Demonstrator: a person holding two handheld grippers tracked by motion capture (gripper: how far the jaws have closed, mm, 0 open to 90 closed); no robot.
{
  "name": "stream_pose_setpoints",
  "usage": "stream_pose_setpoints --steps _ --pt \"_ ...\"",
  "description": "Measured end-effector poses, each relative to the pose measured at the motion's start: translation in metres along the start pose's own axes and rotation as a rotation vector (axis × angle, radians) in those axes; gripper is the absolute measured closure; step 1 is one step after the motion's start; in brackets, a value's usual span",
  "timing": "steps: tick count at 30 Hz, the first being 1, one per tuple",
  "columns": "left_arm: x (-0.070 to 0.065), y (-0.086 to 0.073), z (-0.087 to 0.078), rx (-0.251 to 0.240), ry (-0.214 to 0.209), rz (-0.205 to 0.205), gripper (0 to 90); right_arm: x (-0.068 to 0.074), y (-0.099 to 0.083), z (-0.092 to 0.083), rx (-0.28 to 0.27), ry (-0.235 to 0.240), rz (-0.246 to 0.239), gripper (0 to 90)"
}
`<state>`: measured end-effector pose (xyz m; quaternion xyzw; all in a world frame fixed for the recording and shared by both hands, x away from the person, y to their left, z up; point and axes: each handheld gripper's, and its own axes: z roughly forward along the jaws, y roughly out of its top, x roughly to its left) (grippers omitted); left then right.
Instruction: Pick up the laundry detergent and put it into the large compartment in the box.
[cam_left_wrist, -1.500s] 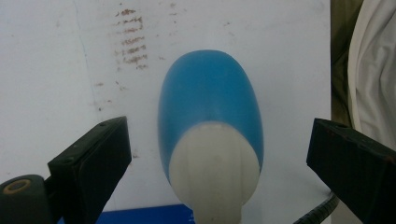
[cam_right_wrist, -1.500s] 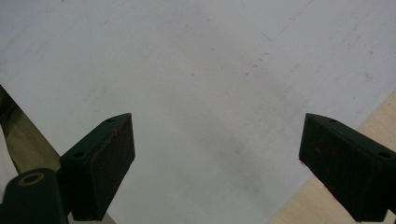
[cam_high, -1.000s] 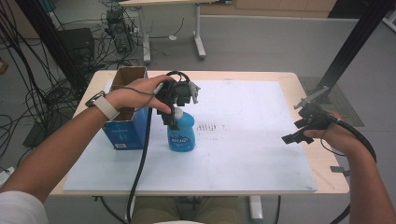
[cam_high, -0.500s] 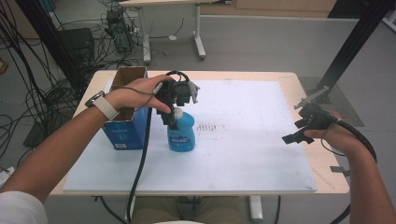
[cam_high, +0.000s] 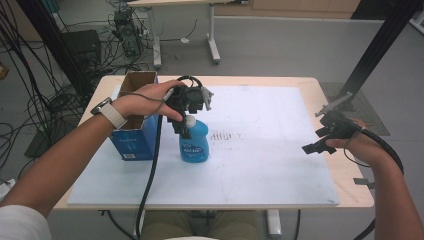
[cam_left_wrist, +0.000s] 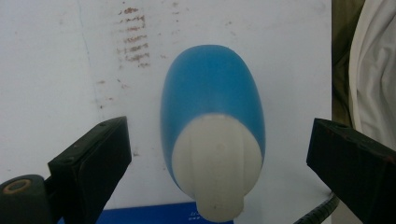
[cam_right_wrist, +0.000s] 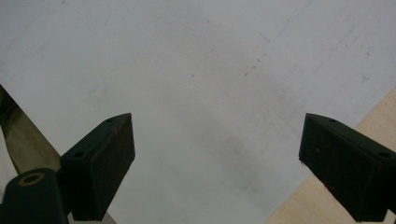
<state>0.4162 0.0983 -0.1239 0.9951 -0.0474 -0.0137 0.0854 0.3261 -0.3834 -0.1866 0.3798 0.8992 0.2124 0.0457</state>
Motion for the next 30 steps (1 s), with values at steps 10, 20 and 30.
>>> stream_pose_setpoints --steps 10,20,30 --pt "0.0008 -0.0019 -0.0005 -0.003 0.000 -0.003 6.9 0.0001 0.0008 -0.0005 0.000 -0.001 -0.003 10.6" --pt "0.0005 -0.0002 0.0008 -0.001 0.003 -0.002 6.9 0.0001 0.0011 -0.0010 -0.003 -0.003 -0.001 10.6" --pt "0.0003 0.0011 0.0015 0.000 0.004 -0.004 6.8 -0.0004 -0.0016 -0.0017 -0.003 -0.005 0.000 10.6"
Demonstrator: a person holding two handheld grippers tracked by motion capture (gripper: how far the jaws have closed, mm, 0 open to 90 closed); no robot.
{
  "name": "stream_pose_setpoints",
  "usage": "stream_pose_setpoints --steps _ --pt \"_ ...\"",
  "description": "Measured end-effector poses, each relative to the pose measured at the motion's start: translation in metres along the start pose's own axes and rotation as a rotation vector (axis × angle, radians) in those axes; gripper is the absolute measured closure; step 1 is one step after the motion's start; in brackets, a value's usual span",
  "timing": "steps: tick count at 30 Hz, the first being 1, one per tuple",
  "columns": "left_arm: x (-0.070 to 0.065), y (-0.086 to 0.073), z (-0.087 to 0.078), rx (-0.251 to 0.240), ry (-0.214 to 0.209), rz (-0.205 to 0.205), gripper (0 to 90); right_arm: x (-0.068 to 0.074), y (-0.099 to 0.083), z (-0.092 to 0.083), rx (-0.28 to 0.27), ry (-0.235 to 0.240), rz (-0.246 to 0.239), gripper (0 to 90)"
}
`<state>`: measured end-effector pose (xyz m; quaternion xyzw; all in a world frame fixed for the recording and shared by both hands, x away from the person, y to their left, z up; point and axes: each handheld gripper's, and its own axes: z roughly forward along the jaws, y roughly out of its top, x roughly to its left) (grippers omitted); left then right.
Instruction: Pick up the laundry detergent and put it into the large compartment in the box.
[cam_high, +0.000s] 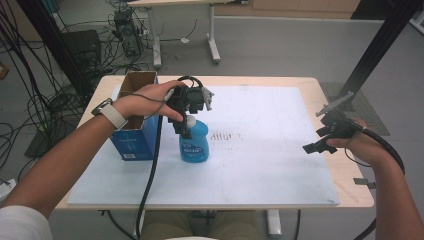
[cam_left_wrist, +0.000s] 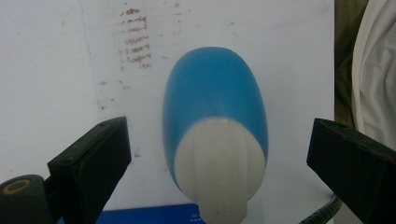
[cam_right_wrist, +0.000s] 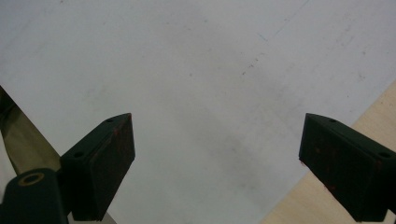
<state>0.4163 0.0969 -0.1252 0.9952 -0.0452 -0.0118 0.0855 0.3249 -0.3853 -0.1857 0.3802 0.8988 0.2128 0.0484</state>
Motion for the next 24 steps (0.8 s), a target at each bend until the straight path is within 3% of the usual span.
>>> stream_pose_setpoints --steps 24 --pt "-0.0017 -0.0038 0.0010 -0.005 0.007 -0.001 7.0 0.0001 0.0014 0.0001 0.001 0.000 -0.003 10.6"
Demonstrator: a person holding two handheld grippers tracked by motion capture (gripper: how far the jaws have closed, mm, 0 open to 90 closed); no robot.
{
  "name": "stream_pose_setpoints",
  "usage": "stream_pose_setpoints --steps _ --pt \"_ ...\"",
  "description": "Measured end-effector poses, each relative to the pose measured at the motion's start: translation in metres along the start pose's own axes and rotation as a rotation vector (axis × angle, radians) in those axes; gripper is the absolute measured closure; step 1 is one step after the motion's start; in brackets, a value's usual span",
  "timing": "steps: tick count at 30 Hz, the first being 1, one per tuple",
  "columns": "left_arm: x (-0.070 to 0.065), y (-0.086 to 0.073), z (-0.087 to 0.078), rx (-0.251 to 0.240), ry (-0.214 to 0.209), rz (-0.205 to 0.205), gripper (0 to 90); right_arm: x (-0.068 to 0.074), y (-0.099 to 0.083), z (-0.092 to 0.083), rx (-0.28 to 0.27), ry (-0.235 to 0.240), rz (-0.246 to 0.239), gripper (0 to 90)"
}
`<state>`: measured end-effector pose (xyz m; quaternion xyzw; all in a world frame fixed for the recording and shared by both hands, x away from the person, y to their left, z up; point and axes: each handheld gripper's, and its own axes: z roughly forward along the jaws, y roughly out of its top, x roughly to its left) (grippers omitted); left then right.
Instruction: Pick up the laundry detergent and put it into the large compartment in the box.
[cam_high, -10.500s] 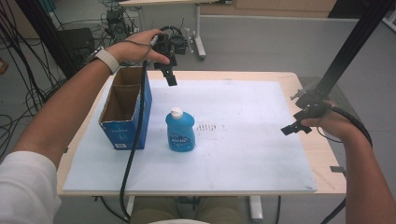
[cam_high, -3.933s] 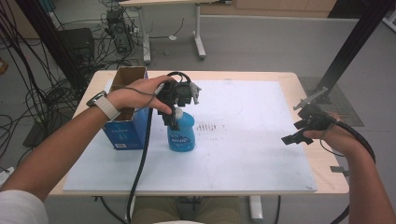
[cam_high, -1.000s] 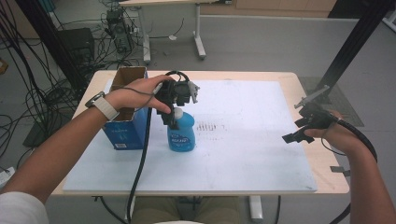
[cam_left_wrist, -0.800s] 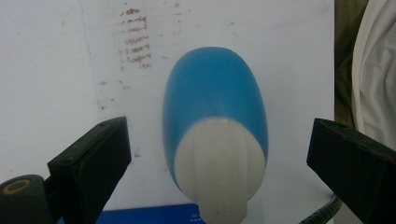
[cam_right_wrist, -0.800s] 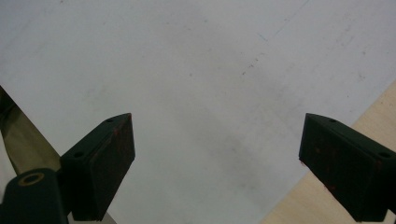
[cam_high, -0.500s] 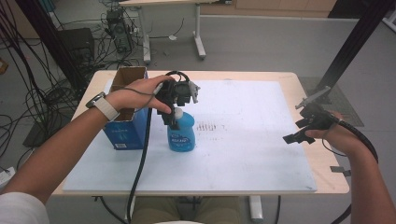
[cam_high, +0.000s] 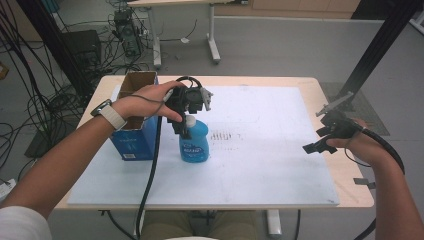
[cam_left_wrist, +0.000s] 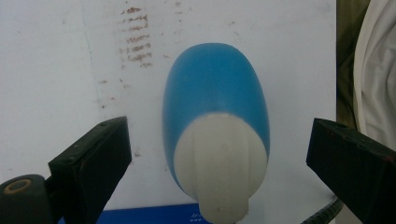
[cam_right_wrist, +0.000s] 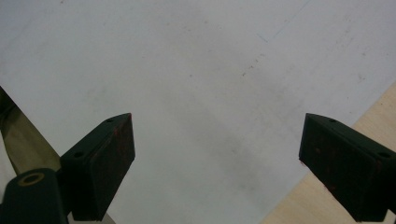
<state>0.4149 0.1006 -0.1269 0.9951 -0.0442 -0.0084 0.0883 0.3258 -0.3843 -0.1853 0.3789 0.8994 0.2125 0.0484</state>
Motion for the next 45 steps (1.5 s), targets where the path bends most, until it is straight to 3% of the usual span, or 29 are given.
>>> stream_pose_setpoints --steps 25,45 --pt "0.000 -0.001 0.001 -0.003 0.003 -0.002 7.1 0.001 0.001 0.001 0.003 0.000 -0.003 11.2" --pt "-0.002 0.007 0.015 0.015 0.003 0.015 7.2 0.004 -0.002 0.003 -0.005 -0.003 -0.005 11.1"
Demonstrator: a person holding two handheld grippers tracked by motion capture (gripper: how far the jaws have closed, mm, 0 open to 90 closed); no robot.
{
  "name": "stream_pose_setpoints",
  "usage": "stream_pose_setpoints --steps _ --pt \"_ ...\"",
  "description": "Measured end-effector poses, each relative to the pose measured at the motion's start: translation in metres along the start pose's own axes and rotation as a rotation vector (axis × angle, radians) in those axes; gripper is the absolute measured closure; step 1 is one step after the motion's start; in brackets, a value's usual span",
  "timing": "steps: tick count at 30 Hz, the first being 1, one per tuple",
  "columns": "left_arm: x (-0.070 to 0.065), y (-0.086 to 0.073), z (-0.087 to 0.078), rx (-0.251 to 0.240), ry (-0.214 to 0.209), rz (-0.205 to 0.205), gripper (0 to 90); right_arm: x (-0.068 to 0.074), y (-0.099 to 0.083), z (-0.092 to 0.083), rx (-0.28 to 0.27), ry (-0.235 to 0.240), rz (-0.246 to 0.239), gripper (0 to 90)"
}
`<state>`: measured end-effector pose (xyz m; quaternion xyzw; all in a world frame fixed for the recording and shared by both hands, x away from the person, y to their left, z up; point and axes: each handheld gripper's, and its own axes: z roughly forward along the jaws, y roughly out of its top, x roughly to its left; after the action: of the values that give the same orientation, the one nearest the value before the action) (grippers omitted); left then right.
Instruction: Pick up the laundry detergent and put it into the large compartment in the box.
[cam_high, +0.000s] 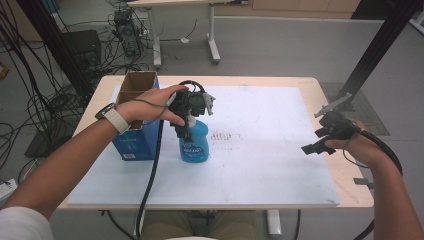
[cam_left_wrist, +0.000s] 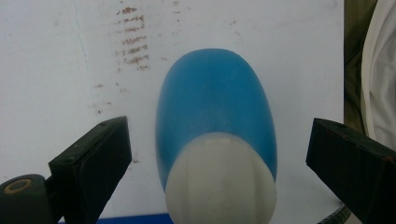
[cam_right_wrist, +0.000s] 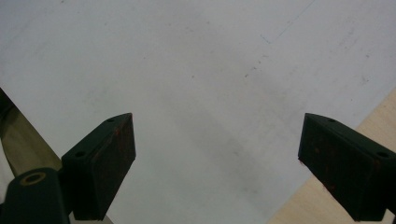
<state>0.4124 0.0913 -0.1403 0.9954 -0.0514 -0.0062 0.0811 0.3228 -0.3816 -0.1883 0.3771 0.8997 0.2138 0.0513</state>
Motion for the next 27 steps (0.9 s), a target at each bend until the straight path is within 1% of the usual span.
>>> stream_pose_setpoints --steps 2,11,15,23,27 --pt "-0.001 0.000 0.002 0.002 0.005 0.000 7.4 0.000 0.000 0.001 0.000 0.000 0.000 11.1" --pt "0.000 0.002 0.013 0.009 -0.003 -0.003 8.5 -0.001 -0.003 0.004 -0.002 0.005 0.003 11.2" --pt "-0.001 0.002 0.017 0.018 -0.003 0.006 11.6 -0.001 -0.003 0.005 0.000 0.007 0.003 11.2" --pt "-0.002 0.002 0.018 0.016 0.007 0.005 11.6 -0.001 -0.003 0.005 -0.001 0.007 0.005 11.2" --pt "-0.001 0.003 0.021 0.016 -0.001 0.008 12.8 -0.001 -0.004 0.005 -0.003 0.008 0.004 11.2"
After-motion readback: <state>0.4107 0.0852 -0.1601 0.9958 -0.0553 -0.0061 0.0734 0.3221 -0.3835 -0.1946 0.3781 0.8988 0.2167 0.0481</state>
